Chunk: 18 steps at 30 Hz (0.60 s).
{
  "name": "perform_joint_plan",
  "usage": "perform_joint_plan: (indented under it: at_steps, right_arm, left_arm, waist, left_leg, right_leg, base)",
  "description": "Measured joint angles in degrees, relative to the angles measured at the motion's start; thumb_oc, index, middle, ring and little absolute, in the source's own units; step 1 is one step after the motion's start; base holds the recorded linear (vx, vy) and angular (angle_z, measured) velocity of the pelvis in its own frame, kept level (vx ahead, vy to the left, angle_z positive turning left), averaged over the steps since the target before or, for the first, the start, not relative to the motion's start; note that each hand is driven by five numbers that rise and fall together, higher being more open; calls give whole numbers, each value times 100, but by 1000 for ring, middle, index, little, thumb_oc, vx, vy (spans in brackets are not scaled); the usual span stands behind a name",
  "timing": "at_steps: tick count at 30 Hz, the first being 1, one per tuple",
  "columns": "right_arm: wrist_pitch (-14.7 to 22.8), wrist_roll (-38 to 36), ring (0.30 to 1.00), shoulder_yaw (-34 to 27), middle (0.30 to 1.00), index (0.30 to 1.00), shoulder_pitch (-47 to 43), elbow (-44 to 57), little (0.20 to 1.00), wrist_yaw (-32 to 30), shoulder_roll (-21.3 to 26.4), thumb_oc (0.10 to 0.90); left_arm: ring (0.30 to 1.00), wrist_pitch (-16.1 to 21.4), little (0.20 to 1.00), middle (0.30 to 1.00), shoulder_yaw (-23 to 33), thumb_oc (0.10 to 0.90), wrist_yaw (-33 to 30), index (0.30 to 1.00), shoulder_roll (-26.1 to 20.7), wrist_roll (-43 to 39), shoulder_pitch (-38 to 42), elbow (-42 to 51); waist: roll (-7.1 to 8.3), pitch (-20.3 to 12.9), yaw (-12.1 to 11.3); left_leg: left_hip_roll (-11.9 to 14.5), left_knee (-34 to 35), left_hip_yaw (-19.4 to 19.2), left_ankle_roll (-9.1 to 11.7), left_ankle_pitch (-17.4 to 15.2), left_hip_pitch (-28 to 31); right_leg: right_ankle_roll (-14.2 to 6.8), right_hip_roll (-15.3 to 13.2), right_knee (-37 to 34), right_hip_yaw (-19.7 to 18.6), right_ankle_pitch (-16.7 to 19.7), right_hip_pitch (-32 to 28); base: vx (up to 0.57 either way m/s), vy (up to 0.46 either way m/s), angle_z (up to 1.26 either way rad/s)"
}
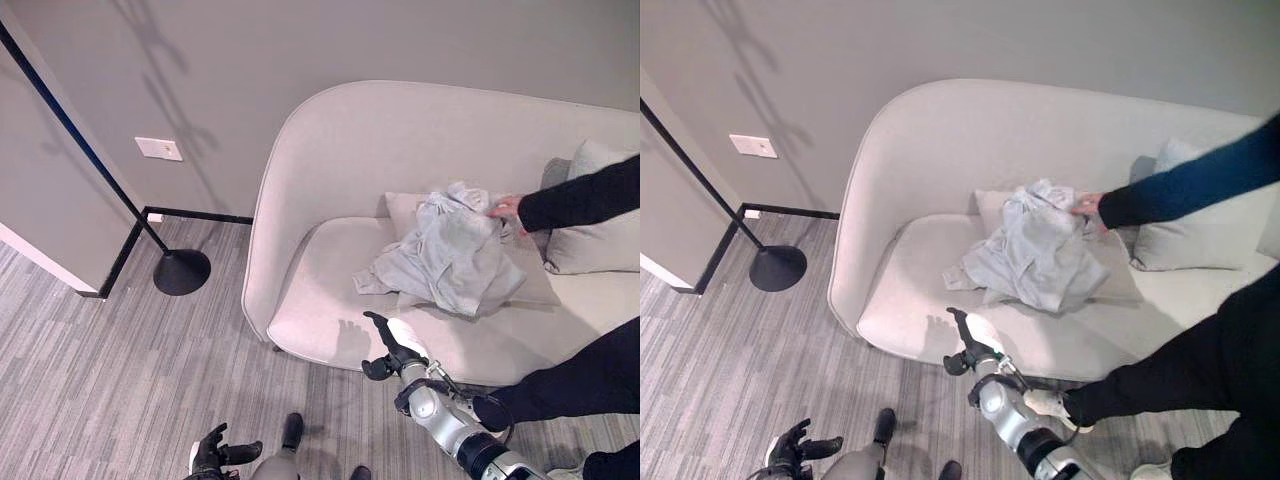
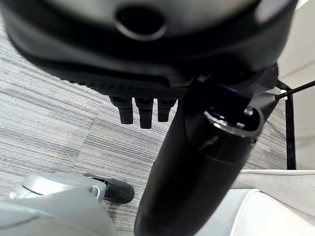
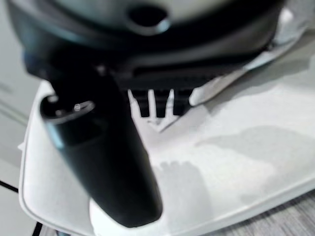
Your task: Hang the clothes on the sofa on the clothes rack.
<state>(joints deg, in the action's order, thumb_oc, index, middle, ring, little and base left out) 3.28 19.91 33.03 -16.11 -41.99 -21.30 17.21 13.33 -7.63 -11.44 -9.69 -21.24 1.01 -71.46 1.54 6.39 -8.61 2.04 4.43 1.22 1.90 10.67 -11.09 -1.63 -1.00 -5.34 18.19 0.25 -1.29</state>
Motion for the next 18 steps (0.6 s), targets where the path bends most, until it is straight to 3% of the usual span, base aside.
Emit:
perform_joint_plan:
  at_steps: [10,15,18]
  right_arm:
    - [-10,-34,900,-428,900,900,136,-667,900,-13,13,800]
    - [-96,19,900,-630,900,900,100,-713,900,-149,429,800]
    - [-170,-65,900,-1175,900,900,-510,-1436,900,-428,606,800]
  left_arm:
    - [900,-3,900,900,-119,800,70,900,-39,177,-68,4]
    - [900,-3,900,900,-149,800,80,900,-55,341,-183,52]
    - [900,-5,900,900,-312,800,110,900,-95,345,-288,-8]
  waist:
    - [-26,-155,-20]
    - [-38,-168,-37]
    - [-61,-175,-38]
  left_leg:
    - [-3,8,-83,-34,-23,44]
    - [-6,23,-64,-11,-41,28]
    - [-9,22,-69,-34,-21,8]
  right_leg:
    - [-12,-15,-1,-75,-9,-12]
    - [-13,-13,-5,-46,-22,0]
    - [-14,-19,-38,-56,-21,28]
  base:
    - [33,1,-3]
    - [24,-4,1]
    - [0,0,0]
